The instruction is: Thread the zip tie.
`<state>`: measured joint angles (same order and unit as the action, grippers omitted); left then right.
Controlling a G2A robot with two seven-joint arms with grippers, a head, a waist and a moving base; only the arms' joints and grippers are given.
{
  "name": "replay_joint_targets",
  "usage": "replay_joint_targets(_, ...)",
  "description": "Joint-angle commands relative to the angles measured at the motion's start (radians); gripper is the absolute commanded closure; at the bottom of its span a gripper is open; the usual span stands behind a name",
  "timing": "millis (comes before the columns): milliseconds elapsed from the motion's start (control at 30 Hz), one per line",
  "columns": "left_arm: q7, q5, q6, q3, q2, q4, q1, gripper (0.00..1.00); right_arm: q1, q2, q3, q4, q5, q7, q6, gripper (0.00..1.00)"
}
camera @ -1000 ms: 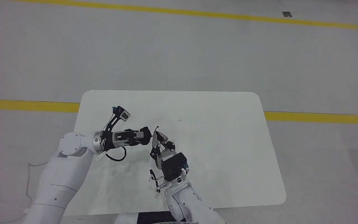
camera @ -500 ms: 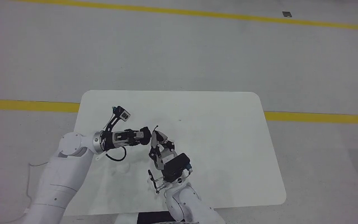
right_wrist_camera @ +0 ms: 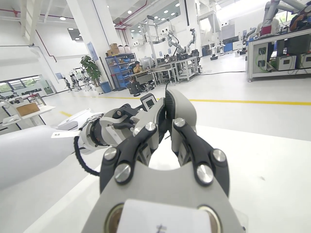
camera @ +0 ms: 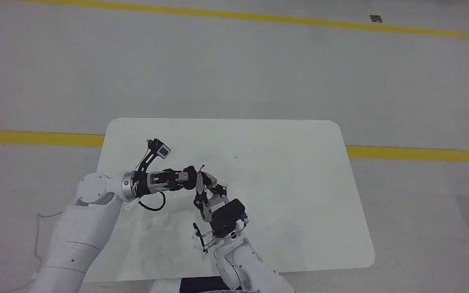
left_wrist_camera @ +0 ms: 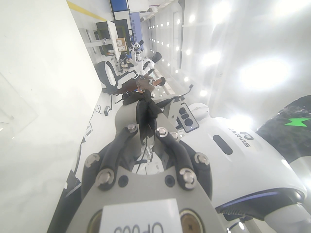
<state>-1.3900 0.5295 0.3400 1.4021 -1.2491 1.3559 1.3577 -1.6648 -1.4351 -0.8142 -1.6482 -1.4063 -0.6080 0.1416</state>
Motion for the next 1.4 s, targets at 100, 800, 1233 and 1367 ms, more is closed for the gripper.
replay_joint_targets(100,0.0,0.0,0.0,0.0,0.0,0.0,0.0,1.0,0.001,-0.001,0.0,0.007,0.002,0.007,0.01,1.0)
replay_joint_targets(800,0.0,0.0,0.0,0.0,0.0,0.0,0.0,1.0,0.004,0.004,0.0,0.028,0.031,0.005,0.029,1.0)
replay_joint_targets(1233,0.0,0.0,0.0,0.0,0.0,0.0,0.0,1.0,0.011,0.011,0.006,0.02,0.119,-0.057,-0.004,1.0)
replay_joint_targets(1367,0.0,0.0,0.0,0.0,0.0,0.0,0.0,1.0,0.018,0.016,0.018,0.02,0.126,-0.07,-0.028,1.0)
